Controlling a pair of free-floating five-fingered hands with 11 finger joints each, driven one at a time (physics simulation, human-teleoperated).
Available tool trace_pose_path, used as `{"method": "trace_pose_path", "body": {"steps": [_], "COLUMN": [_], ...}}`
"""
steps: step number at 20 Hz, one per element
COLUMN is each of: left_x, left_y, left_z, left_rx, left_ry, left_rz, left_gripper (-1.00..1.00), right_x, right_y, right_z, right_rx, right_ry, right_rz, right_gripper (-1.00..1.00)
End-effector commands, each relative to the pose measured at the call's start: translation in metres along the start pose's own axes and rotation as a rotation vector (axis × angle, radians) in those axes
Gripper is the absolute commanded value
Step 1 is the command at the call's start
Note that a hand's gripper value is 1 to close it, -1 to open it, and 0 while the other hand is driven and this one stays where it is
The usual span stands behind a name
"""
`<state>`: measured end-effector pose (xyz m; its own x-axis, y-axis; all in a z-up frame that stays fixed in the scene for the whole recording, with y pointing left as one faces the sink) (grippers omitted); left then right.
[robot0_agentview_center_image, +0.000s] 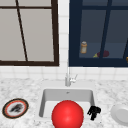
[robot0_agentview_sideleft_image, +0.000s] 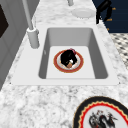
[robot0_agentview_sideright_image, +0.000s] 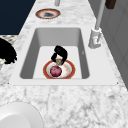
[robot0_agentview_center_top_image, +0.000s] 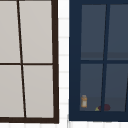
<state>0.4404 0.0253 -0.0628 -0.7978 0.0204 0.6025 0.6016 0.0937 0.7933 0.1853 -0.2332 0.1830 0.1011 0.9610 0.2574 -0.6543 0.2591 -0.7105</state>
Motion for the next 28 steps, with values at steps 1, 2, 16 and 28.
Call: {"method": "trace_pose_path", "body": {"steps": [1,2,16,28], "left_x": [-0.01,-0.009,0.013,0.068], "left_y": [-0.032,-0.035,0.009,0.053], "left_z": [-0.005,-0.005,-0.026,0.002], "left_rx": [-0.026,-0.042,-0.012,-0.044], "left_ry": [0.019,0.031,-0.008,-0.008], "left_rz": [-0.006,-0.025,-0.046,0.027], "left_gripper": [1.0,1.0,-1.0,-1.0], "right_x": [0.0,0.0,0.0,0.0], "right_y": [0.0,0.0,0.0,0.0], "right_z": [0.0,0.0,0.0,0.0], "right_rx": [0.0,0.0,0.0,0.0], "right_ry": [0.0,0.0,0.0,0.0], "right_rz": [0.0,0.0,0.0,0.0], "right_gripper": [0.0,0.0,0.0,0.0]}}
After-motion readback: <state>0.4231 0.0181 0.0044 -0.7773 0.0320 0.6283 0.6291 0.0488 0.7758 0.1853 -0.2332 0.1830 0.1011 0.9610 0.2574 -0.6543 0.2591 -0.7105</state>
